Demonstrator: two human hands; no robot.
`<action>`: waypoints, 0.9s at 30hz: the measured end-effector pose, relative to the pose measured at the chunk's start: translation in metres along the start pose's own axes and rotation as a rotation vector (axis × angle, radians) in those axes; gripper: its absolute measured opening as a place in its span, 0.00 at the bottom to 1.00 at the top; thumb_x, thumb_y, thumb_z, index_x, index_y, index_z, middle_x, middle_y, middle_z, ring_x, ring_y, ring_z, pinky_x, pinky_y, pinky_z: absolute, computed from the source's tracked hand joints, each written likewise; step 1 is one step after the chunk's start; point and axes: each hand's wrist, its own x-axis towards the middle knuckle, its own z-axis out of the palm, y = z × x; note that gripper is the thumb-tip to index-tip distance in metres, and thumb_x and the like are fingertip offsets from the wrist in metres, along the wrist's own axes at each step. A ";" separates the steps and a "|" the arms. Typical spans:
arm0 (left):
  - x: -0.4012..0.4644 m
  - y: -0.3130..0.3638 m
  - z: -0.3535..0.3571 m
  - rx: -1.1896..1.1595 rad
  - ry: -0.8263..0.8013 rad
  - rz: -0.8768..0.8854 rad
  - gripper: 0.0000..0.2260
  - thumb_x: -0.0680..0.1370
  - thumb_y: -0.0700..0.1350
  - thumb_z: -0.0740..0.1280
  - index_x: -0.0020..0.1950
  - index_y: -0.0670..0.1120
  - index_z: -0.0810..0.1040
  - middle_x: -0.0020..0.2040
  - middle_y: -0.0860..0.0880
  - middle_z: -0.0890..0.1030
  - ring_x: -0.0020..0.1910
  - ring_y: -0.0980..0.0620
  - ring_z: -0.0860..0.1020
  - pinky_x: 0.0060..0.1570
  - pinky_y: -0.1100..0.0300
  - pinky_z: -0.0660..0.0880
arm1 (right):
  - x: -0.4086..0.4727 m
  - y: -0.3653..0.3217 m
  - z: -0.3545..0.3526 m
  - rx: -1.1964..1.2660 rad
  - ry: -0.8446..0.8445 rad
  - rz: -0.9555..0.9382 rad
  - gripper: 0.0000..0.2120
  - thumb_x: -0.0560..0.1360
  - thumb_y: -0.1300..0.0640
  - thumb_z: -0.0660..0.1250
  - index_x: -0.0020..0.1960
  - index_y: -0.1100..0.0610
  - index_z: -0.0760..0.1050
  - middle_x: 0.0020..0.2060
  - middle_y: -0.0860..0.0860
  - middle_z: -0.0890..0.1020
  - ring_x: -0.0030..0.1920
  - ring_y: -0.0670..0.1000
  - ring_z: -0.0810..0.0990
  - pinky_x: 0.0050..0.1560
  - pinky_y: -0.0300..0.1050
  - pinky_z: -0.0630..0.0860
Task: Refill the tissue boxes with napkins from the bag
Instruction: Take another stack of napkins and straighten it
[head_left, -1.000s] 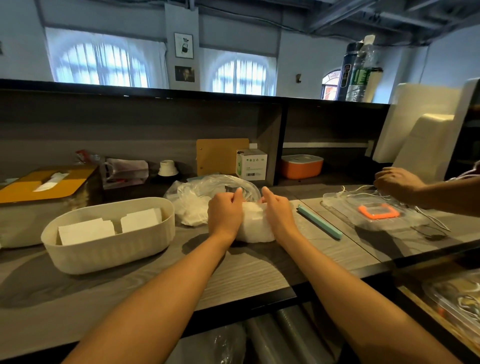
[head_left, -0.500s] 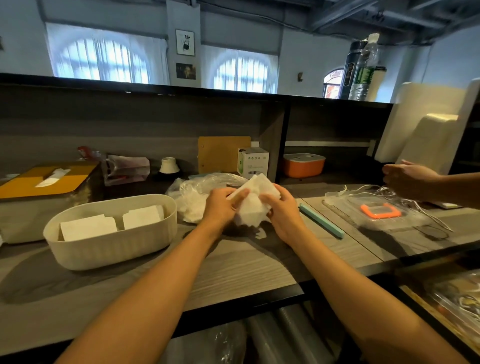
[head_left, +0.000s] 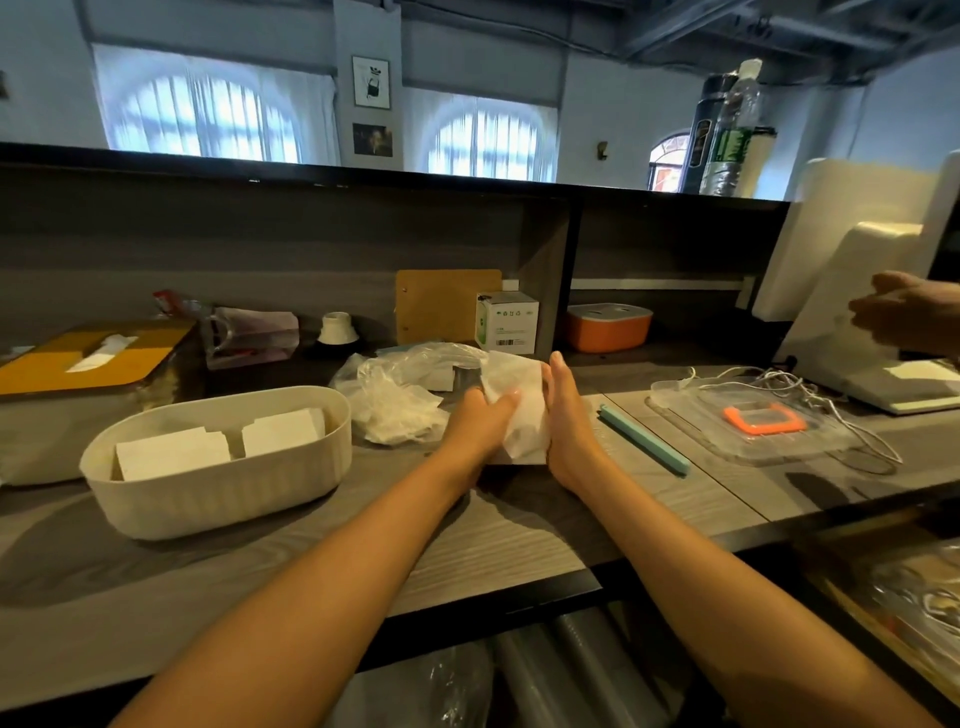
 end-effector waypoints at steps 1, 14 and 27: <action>0.001 0.000 -0.002 -0.058 0.058 0.016 0.20 0.82 0.54 0.62 0.71 0.45 0.70 0.62 0.49 0.78 0.57 0.47 0.77 0.59 0.50 0.77 | 0.000 0.001 0.000 -0.023 -0.013 -0.014 0.21 0.82 0.41 0.52 0.64 0.53 0.73 0.47 0.48 0.81 0.47 0.49 0.81 0.49 0.46 0.78; 0.002 -0.002 -0.041 -0.319 0.063 0.133 0.08 0.76 0.43 0.72 0.54 0.49 0.79 0.54 0.44 0.83 0.53 0.46 0.82 0.49 0.52 0.81 | -0.009 -0.003 -0.007 -0.472 -0.034 -0.193 0.18 0.75 0.65 0.68 0.64 0.54 0.75 0.50 0.49 0.80 0.48 0.46 0.79 0.38 0.36 0.77; -0.006 0.000 -0.003 0.004 0.294 0.220 0.14 0.83 0.49 0.60 0.66 0.46 0.75 0.60 0.49 0.77 0.55 0.52 0.73 0.53 0.58 0.69 | 0.003 0.012 -0.001 -0.494 0.290 -0.258 0.24 0.79 0.48 0.65 0.71 0.56 0.69 0.67 0.53 0.74 0.64 0.52 0.73 0.55 0.42 0.69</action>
